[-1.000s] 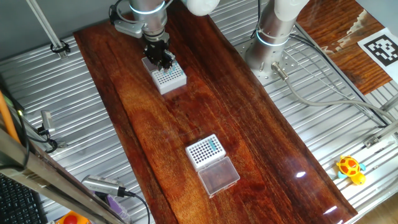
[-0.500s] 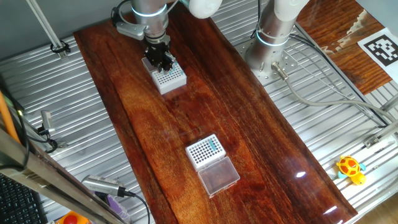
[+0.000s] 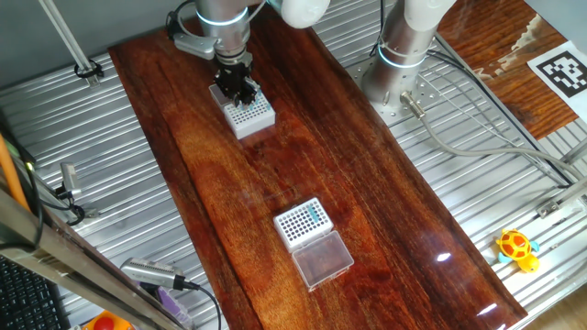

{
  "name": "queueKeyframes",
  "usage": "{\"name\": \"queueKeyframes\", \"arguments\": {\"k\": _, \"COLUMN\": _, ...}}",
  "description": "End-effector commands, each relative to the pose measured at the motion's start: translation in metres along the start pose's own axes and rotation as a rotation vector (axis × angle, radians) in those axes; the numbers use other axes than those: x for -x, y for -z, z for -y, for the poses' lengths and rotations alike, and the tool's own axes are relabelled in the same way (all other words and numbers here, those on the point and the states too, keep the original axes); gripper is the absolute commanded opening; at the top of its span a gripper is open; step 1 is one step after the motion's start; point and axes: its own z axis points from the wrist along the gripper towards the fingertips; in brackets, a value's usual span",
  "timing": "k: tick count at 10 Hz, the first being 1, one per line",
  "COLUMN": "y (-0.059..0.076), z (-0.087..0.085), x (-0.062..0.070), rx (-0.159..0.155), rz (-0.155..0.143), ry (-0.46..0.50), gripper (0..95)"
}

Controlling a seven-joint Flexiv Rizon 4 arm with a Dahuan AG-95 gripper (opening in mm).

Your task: Transfer all medium pipette tips from one holder to another

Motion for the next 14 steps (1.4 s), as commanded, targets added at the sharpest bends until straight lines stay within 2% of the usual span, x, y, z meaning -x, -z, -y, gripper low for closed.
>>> {"name": "queueKeyframes", "arguments": {"k": 1, "y": -0.001, "z": 0.0, "x": -0.001, "rx": -0.003, "rz": 0.005, "ry": 0.002, "gripper": 0.0}}
{"name": "queueKeyframes", "arguments": {"k": 5, "y": 0.008, "z": 0.001, "x": -0.002, "rx": -0.002, "rz": 0.008, "ry": 0.014, "gripper": 0.0}}
{"name": "queueKeyframes", "arguments": {"k": 7, "y": 0.02, "z": 0.0, "x": -0.003, "rx": 0.006, "rz": 0.013, "ry": 0.016, "gripper": 0.0}}
{"name": "queueKeyframes", "arguments": {"k": 9, "y": 0.044, "z": -0.004, "x": -0.003, "rx": 0.01, "rz": 0.011, "ry": 0.015, "gripper": 0.0}}
{"name": "queueKeyframes", "arguments": {"k": 12, "y": 0.068, "z": -0.009, "x": -0.002, "rx": 0.011, "rz": 0.002, "ry": 0.006, "gripper": 0.0}}
{"name": "queueKeyframes", "arguments": {"k": 14, "y": 0.074, "z": -0.013, "x": 0.004, "rx": 0.019, "rz": 0.011, "ry": -0.028, "gripper": 0.0}}
